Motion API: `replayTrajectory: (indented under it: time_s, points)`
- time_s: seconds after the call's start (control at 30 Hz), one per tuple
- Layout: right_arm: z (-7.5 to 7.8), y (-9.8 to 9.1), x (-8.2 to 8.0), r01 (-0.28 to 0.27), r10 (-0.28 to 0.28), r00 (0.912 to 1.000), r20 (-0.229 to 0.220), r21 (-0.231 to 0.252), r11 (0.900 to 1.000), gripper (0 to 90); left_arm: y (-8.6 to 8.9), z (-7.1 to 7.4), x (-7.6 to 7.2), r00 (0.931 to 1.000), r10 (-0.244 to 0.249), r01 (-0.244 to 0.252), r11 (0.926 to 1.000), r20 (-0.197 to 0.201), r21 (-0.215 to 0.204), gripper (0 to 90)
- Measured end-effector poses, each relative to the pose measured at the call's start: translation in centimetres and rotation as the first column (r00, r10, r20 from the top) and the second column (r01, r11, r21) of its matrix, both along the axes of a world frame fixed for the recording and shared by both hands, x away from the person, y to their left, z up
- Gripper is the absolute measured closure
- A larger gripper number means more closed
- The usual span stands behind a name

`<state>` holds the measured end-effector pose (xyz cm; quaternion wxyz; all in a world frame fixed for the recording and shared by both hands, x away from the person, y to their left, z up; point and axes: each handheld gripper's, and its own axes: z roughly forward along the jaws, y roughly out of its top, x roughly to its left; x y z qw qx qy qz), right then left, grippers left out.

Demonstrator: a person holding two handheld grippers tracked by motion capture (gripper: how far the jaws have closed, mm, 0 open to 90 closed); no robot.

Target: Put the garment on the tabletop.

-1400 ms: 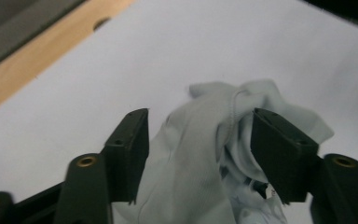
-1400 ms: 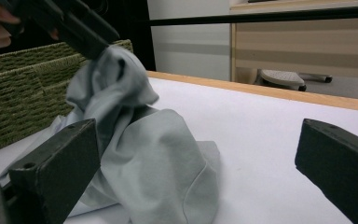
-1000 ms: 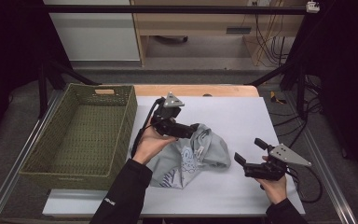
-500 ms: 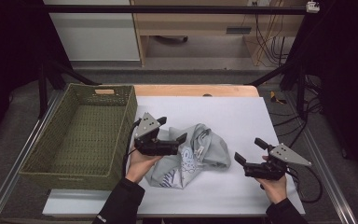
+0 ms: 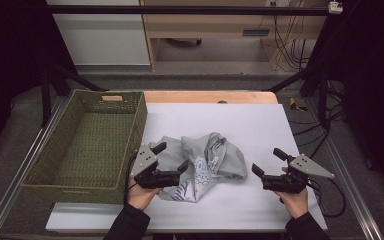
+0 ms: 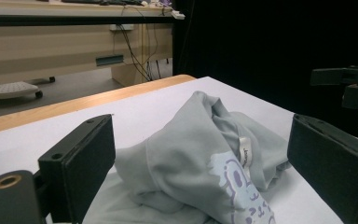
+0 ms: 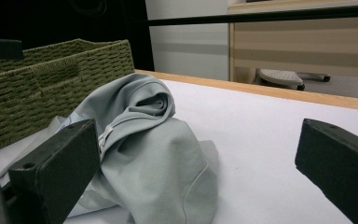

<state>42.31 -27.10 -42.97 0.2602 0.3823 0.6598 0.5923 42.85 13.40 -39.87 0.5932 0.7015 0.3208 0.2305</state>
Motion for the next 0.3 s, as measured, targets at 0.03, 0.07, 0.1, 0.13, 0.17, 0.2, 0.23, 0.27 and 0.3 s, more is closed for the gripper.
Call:
replayTrajectory:
  time_s: [0.03, 0.07, 0.1, 0.13, 0.17, 0.2, 0.23, 0.27, 0.3]
  points:
    - [0.0, 0.0, 0.0, 0.0, 0.0, 1.0, 0.0, 0.0, 1.0, 0.5, 0.17, -0.11, -0.07, 1.0, 0.001, -0.001, 1.0, 0.002, -0.005, 6.7]
    - [-0.02, -0.06, -0.02, -0.003, 0.003, 1.0, 0.0, -0.002, 1.0, 0.4, 0.33, -0.22, -0.15, 1.0, -0.001, 0.001, 1.0, 0.003, -0.009, 6.3]
    - [-0.02, -0.06, -0.02, -0.003, 0.003, 1.0, 0.0, -0.002, 1.0, 0.4, 0.46, -0.35, -0.24, 1.0, -0.003, 0.003, 0.9999, 0.006, -0.013, 6.3]
    - [0.0, -0.03, -0.05, 0.004, -0.004, 1.0, -0.006, 0.0, 1.0, 0.4, 0.54, -0.48, -0.33, 1.0, -0.002, 0.002, 0.9999, 0.006, -0.01, 6.3]
    - [-0.01, -0.07, -0.05, 0.004, -0.004, 1.0, -0.004, 0.0, 1.0, 0.4, 0.64, -0.59, -0.42, 1.0, -0.001, 0.001, 1.0, 0.004, -0.005, 6.2]
    - [-0.03, -0.13, -0.06, 0.0, 0.0, 1.0, -0.002, 0.001, 1.0, 0.4, 0.74, -0.7, -0.47, 1.0, -0.003, 0.003, 1.0, 0.004, -0.007, 6.1]
    - [-0.04, -0.13, -0.07, 0.001, -0.001, 1.0, -0.006, 0.004, 1.0, 0.4, 0.86, -0.8, -0.51, 1.0, -0.004, 0.004, 1.0, 0.003, -0.007, 6.0]
    - [-0.04, -0.16, -0.07, 0.002, -0.002, 1.0, -0.006, 0.003, 1.0, 0.5, 0.95, -0.89, -0.53, 1.0, 0.003, -0.003, 1.0, 0.004, -0.006, 5.9]
    - [-0.08, -0.2, -0.03, 0.002, -0.002, 1.0, -0.002, -0.001, 1.0, 0.5, 1.04, -0.99, -0.52, 1.0, 0.006, -0.006, 0.9999, 0.003, -0.009, 5.9]
